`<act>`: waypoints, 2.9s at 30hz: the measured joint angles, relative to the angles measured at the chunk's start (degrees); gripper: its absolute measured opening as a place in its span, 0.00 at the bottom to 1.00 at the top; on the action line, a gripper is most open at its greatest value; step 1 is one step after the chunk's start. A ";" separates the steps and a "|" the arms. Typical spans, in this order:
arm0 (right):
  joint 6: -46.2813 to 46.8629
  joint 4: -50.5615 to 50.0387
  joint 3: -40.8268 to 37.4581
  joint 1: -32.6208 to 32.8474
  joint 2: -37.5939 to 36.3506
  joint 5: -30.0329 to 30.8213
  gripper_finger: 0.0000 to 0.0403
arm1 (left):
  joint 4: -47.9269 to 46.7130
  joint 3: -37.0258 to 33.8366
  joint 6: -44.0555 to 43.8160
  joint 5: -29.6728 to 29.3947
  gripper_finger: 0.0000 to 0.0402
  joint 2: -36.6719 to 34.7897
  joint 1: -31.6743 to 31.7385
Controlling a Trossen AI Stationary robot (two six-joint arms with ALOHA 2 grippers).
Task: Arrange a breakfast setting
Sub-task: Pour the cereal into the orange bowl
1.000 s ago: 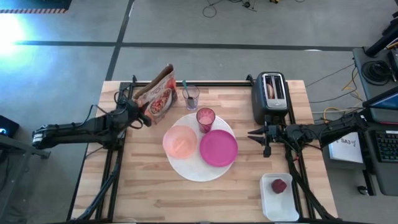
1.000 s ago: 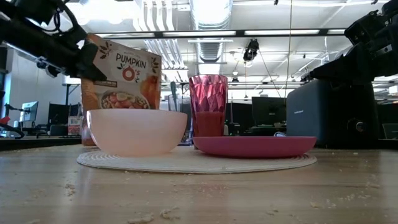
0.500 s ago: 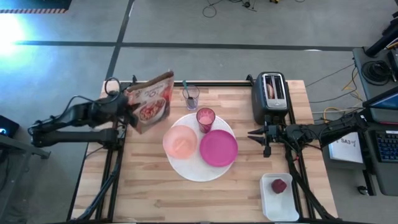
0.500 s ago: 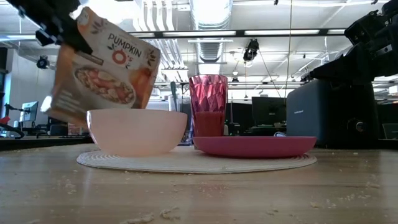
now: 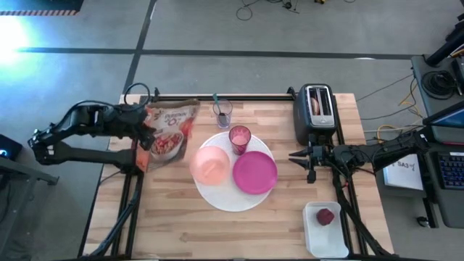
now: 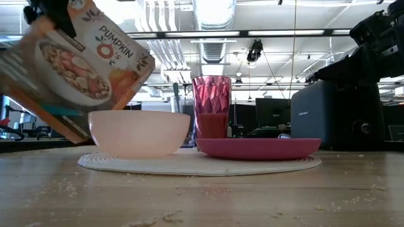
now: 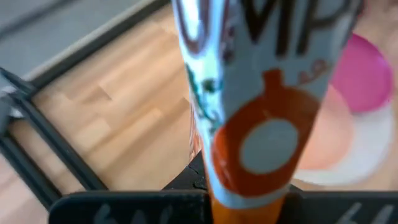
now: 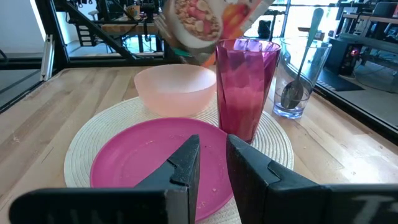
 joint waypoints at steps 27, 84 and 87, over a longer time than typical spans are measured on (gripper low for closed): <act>0.00 0.00 0.01 0.02 0.01 0.01 0.17 | -11.78 18.62 -24.77 39.41 0.00 17.65 0.00; 0.00 0.00 0.00 0.02 0.01 0.01 0.17 | -11.74 17.81 -40.62 79.07 0.00 38.33 19.21; 0.00 0.00 -0.01 0.01 0.00 0.02 0.17 | -11.72 16.38 -41.08 79.44 0.00 37.97 19.71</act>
